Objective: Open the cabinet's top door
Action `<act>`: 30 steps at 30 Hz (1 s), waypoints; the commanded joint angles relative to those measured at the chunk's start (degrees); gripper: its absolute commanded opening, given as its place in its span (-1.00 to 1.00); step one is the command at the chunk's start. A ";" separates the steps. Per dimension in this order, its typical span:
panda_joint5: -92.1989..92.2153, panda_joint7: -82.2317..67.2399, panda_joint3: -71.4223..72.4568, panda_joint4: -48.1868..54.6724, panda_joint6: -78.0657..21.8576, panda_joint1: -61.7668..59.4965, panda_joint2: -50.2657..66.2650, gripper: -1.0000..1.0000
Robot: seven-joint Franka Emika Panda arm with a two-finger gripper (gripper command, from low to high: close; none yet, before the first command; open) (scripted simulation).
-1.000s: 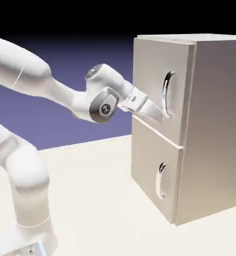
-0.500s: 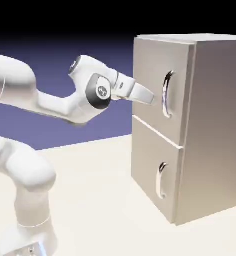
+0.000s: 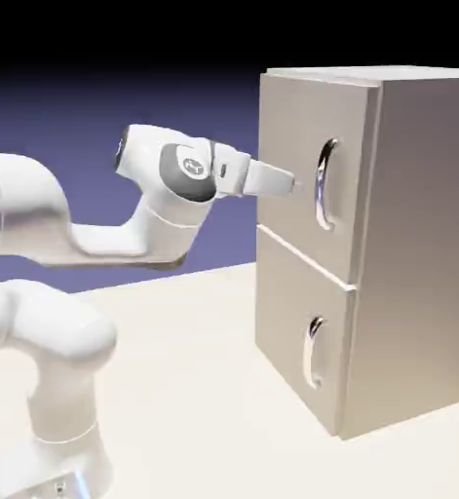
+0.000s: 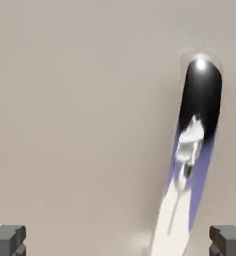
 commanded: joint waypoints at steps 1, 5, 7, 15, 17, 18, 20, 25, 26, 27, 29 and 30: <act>-2.50 1.60 -0.97 0.09 -0.34 0.84 -0.81 1.00; -12.46 7.97 -4.85 0.46 -1.72 4.21 -4.03 1.00; -17.45 11.16 -6.79 0.64 -2.41 5.90 -5.64 1.00; -37.36 23.89 -14.55 1.37 -5.15 12.63 -12.08 1.00; -37.53 24.00 -14.61 1.38 -5.18 12.68 -12.13 1.00; -39.27 26.38 -15.06 3.09 -5.11 14.07 -10.05 1.00; -42.75 31.14 -15.95 6.52 -4.98 16.84 -5.90 1.00; -44.43 35.38 -14.82 7.49 -6.55 17.16 -2.68 -1.00; -42.96 35.47 -12.82 5.49 -8.27 15.08 -3.10 -1.00; -41.33 35.50 -10.75 3.56 -9.98 13.09 -3.60 -1.00; -37.86 35.41 -6.60 0.00 -13.24 9.50 -4.73 -1.00; -36.02 35.31 -4.52 -1.62 -14.81 7.92 -5.36 -1.00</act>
